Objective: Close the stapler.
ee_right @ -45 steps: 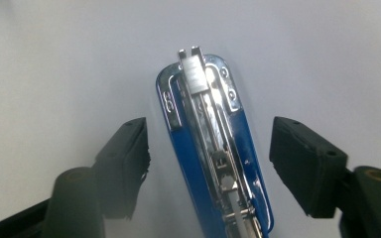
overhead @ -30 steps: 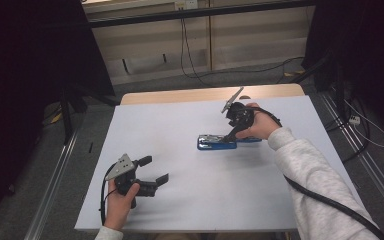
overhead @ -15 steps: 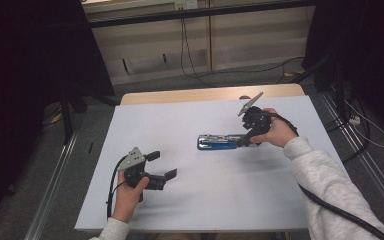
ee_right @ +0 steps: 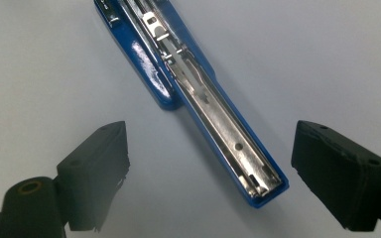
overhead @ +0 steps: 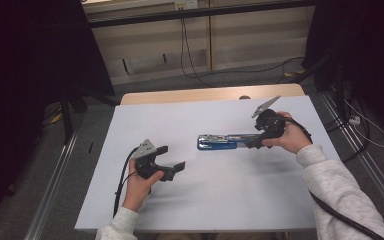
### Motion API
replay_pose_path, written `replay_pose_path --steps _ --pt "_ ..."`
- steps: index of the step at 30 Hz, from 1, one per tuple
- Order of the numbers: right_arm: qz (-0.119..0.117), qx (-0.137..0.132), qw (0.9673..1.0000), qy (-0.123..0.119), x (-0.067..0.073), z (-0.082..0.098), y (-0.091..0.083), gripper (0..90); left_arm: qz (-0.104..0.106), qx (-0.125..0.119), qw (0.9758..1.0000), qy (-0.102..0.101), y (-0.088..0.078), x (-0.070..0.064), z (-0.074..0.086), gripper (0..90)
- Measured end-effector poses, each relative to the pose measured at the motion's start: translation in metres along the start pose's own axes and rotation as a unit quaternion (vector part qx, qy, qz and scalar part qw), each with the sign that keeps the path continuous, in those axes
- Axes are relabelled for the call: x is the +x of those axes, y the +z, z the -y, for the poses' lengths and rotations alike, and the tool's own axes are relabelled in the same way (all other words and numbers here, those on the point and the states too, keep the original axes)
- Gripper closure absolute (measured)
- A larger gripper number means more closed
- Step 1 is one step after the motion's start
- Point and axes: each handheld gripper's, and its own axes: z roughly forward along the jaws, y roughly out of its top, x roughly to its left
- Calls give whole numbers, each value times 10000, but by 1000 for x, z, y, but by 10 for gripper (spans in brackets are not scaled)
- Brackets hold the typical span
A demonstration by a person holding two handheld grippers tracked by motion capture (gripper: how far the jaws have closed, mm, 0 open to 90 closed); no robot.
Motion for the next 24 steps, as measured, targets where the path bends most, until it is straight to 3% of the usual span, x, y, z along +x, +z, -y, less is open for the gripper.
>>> replay_pose_path --steps 7,9,12,15,18,21,22,23,24 --pt "114 -138 9997 183 -1 16 -3 149 -146 138 9998 65 12 2 -6 40" --pt "130 -211 9992 313 -1 25 -4 154 -170 174 9997 -24 18 4 -8 68" --pt "131 -286 9987 390 0 32 -5 167 -235 291 9993 86 22 5 -10 170" --pt "174 -321 9986 393 0 36 -5 183 -288 381 9989 12 28 6 -12 203" --pt "308 -373 9977 483 -1 46 -9 260 -432 543 9976 -70 37 10 -13 370" --pt "370 -381 9971 552 -3 50 -11 306 -435 504 9977 -94 40 12 -14 553" --pt "391 -427 9963 632 -4 53 -12 349 -507 531 9972 -121 42 12 -15 553" --pt "426 -482 9956 675 -6 57 -14 443 -537 568 9968 -177 46 14 -16 640" --pt "453 -506 9952 711 -6 59 -15 470 -581 519 9965 -287 49 14 -16 670"
